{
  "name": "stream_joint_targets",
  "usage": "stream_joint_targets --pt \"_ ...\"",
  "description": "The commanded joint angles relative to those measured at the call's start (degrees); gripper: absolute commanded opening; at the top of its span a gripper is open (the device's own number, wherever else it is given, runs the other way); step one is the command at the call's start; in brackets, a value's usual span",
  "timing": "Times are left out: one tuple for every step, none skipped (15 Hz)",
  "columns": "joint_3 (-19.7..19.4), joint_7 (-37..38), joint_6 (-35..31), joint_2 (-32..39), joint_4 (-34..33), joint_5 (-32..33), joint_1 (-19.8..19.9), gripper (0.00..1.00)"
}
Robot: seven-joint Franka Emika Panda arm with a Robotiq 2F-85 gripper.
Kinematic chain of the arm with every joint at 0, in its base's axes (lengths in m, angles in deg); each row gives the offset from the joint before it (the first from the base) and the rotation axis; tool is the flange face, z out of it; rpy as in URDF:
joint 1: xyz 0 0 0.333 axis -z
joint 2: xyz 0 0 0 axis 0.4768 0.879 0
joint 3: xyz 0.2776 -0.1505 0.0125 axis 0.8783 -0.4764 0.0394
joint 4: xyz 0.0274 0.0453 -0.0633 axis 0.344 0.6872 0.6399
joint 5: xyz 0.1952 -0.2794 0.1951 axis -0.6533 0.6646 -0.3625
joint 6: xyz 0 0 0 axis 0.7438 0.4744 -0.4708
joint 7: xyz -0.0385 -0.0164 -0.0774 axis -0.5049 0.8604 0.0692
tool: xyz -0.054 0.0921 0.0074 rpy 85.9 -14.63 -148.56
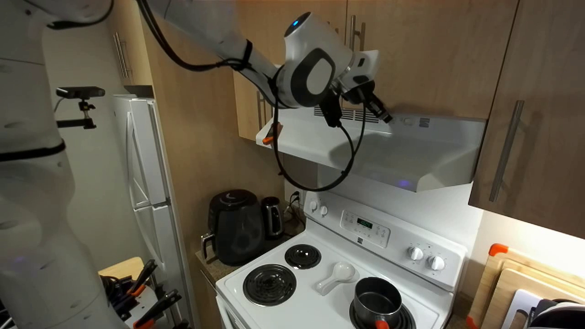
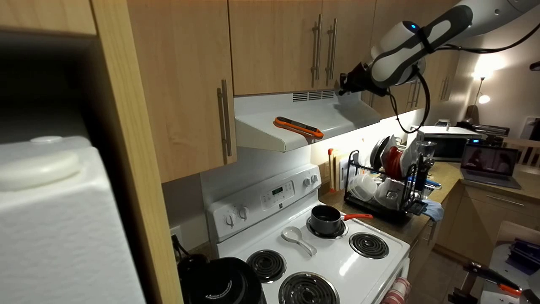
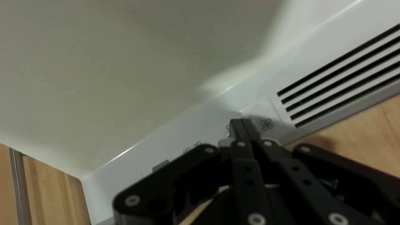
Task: Turn off the light of the oven filter
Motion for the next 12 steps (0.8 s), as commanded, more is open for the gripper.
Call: stream_joint_targets --pt "-0.4 1.0 -0.2 1.2 -1.2 0.6 -0.6 0.00" --pt "-0.3 0.9 0.1 1.4 -1.6 0.4 -0.5 0.00" --pt "-0.3 0.9 0.2 1.5 -1.8 0.4 -0.5 0.00" --pt "-0.4 1.0 0.2 1.6 -2.0 0.5 -0.5 0.00" --pt "-0.4 1.1 0.3 1.7 -2.1 0.5 -0.5 0.00" --pt "-0.4 1.1 0.4 1.8 -2.3 0.5 -0.5 0.00" --pt "-0.4 1.1 0.4 1.9 -2.4 0.5 -0.5 0.00" --pt "-0.3 1.0 0.5 2.0 -2.5 0.4 -0.5 0.00" --pt "-0.1 0.7 0.5 2.1 -2.7 0.1 -0.4 0.00" --pt "0.1 0.5 0.7 2.3 -3.0 -0.1 -0.3 0.00" --pt "0.4 0.2 0.8 2.4 -3.2 -0.4 -0.2 0.00" --pt "0.6 0.0 1.1 2.6 -3.5 -0.6 -0.2 0.00"
